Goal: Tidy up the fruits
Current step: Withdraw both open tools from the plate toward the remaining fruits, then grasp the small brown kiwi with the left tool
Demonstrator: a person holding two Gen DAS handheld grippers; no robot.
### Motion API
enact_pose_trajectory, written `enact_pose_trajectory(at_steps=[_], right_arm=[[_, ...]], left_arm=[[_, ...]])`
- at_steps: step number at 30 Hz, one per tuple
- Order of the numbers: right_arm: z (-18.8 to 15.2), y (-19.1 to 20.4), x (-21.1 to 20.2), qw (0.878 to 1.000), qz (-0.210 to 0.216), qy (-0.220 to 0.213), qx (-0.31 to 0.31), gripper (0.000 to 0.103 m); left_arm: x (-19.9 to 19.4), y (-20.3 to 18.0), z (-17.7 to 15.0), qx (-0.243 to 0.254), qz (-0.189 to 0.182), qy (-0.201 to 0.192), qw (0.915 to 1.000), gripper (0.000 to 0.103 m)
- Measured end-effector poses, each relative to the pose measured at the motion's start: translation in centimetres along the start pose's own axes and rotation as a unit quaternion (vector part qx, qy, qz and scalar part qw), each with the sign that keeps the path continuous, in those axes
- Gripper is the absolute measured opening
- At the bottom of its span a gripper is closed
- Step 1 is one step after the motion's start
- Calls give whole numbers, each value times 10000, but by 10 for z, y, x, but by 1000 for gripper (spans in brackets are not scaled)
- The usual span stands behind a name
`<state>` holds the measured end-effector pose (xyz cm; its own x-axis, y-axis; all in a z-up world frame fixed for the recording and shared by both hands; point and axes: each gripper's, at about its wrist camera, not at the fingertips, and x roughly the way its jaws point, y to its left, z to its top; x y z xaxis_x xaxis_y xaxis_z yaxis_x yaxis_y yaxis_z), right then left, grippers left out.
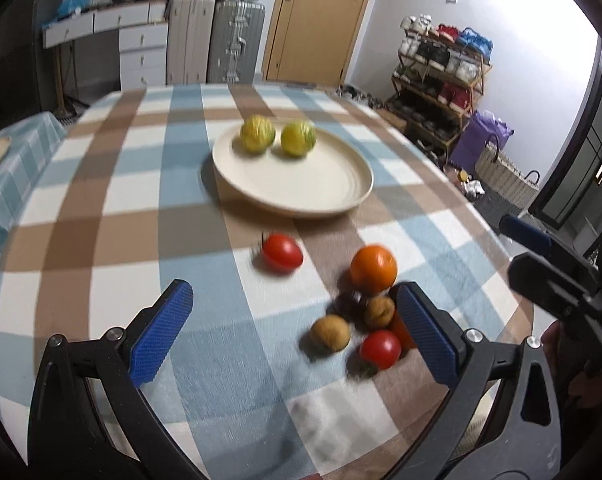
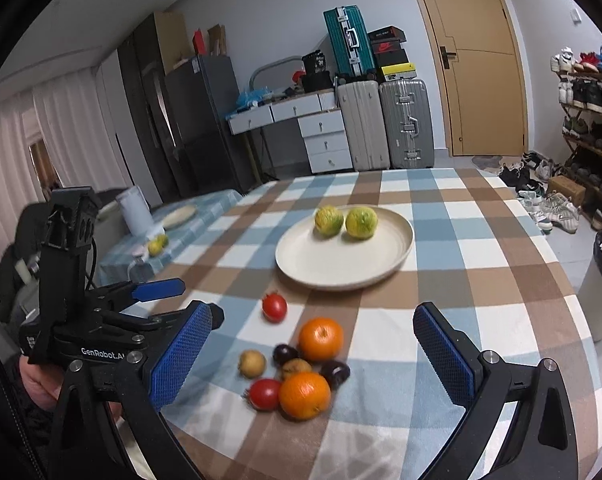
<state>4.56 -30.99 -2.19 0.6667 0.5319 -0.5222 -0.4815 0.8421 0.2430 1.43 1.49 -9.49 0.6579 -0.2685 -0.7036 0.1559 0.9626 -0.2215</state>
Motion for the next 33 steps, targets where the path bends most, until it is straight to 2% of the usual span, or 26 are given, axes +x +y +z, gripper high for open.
enact_pose_trajectory(at_steps=[8,10,12,16,18,22,25,33], right_arm=[[-5,-9,9,9998,47,121,172,103],[-6,-10,10,9997,38,143,171,103],[-7,-11,13,9997,35,164,165,103],[-8,-11,14,9996,35,214,201,103],[-9,-11,15,9995,40,219,214,103],[-10,-11,16,9995,41,243,208,103],[-10,-11,16,9995,40,245,215,103],[-12,-13,18,9992,35,291,259,103]], left_arm=[[28,5,-13,13,-109,382,9992,100],[33,6,-16,5,-75,452,9989,93],[39,7,-18,6,-126,543,9984,82],[44,7,-19,37,-246,611,9978,73],[46,6,-20,62,-365,659,9971,61],[50,1,-21,130,-572,749,9955,45],[50,-3,-23,165,-767,778,9939,27],[46,3,-22,31,-969,727,9926,24]])
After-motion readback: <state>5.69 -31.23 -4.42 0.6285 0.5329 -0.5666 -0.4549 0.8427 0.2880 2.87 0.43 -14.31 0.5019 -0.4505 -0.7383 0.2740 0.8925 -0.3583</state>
